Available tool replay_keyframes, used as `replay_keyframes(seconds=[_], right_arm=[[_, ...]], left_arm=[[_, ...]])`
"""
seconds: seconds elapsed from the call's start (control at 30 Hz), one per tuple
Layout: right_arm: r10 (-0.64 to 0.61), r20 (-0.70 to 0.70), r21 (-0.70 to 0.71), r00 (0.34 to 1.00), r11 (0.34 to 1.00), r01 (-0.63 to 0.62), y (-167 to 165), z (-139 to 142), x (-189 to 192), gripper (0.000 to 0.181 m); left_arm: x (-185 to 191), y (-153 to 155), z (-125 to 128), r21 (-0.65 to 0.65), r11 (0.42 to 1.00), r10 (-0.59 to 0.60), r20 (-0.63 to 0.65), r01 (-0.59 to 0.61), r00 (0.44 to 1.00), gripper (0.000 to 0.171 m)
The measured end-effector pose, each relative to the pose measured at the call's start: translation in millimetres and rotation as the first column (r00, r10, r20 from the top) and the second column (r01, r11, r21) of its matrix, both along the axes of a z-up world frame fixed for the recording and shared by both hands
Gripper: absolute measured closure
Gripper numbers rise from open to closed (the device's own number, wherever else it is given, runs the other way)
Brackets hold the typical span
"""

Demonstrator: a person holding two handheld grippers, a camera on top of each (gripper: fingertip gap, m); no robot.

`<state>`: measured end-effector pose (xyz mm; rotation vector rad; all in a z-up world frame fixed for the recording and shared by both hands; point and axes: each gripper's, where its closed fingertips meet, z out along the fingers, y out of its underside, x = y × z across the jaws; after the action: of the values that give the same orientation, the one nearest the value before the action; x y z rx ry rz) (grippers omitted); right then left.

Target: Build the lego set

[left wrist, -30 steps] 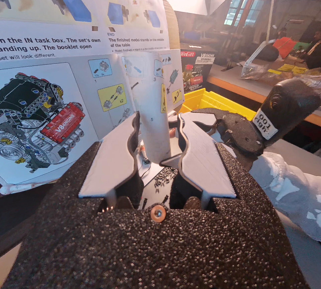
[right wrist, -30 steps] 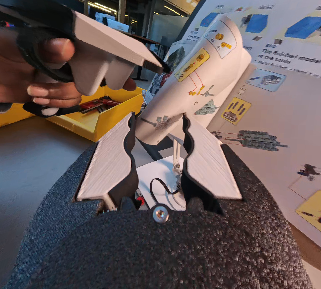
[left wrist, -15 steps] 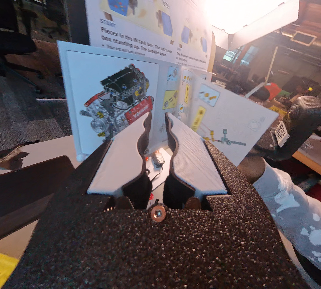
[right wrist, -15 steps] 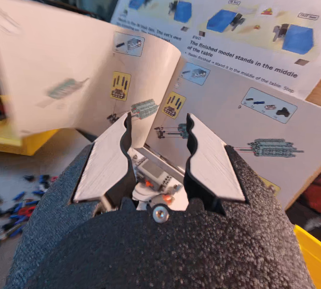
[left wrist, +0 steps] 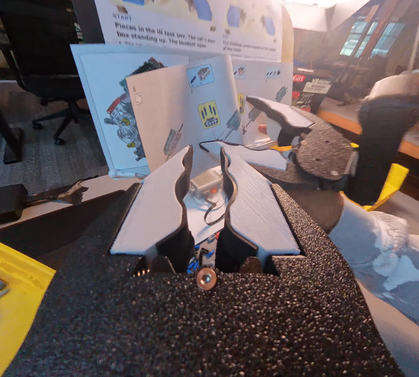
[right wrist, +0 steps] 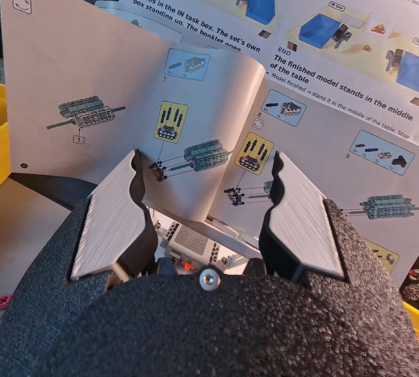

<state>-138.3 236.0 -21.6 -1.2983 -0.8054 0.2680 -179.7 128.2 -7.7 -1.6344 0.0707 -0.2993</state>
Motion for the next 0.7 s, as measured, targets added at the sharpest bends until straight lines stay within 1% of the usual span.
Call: replay_keyframes(seconds=[0.1, 0.17, 0.23, 0.3, 0.37, 0.43, 0.5, 0.6, 0.7], right_arm=[[0.018, 0.009, -0.006, 1.000, 1.000, -0.018, -2, -1, 4, 0.071], [0.052, 0.002, -0.016, 0.999, 0.999, -0.052, -4, -1, 11, 0.071], [0.078, -0.017, -0.009, 0.997, 0.997, -0.078, -5, 1, 23, 0.077], [0.104, -0.051, 0.006, 0.993, 0.995, -0.104, -6, 4, 36, 0.086], [0.072, -0.051, 0.005, 0.996, 0.997, -0.071, 1, 0, 48, 0.093], [0.032, -0.026, -0.003, 0.999, 0.999, -0.032, 8, -10, 53, 0.092], [0.014, -0.035, -0.001, 0.999, 1.000, -0.014, 9, -14, 53, 0.089], [-0.050, -0.036, 0.026, 0.998, 0.998, 0.051, 11, -12, 51, 0.081], [-0.067, -0.028, 0.056, 0.997, 0.996, 0.068, 8, -7, 44, 0.080]], left_arm=[[-17, 33, -31, -0.098, 0.991, 0.085, -0.092, -0.094, 0.992, 0.151], [-30, 45, -43, -0.123, 0.982, 0.125, -0.127, -0.141, 0.984, 0.154], [-40, 50, -41, -0.104, 0.978, 0.166, -0.153, -0.183, 0.974, 0.156], [-50, 52, -36, -0.076, 0.972, 0.208, -0.178, -0.224, 0.962, 0.156], [-58, 53, -31, -0.055, 0.967, 0.234, -0.191, -0.248, 0.953, 0.158], [-65, 54, -27, -0.035, 0.962, 0.259, -0.206, -0.272, 0.944, 0.160], [-68, 55, -25, -0.031, 0.961, 0.263, -0.221, -0.276, 0.939, 0.161], [-69, 55, -24, -0.031, 0.960, 0.264, -0.246, -0.280, 0.933, 0.162], [-68, 51, -25, -0.039, 0.961, 0.257, -0.245, -0.275, 0.935, 0.156]])
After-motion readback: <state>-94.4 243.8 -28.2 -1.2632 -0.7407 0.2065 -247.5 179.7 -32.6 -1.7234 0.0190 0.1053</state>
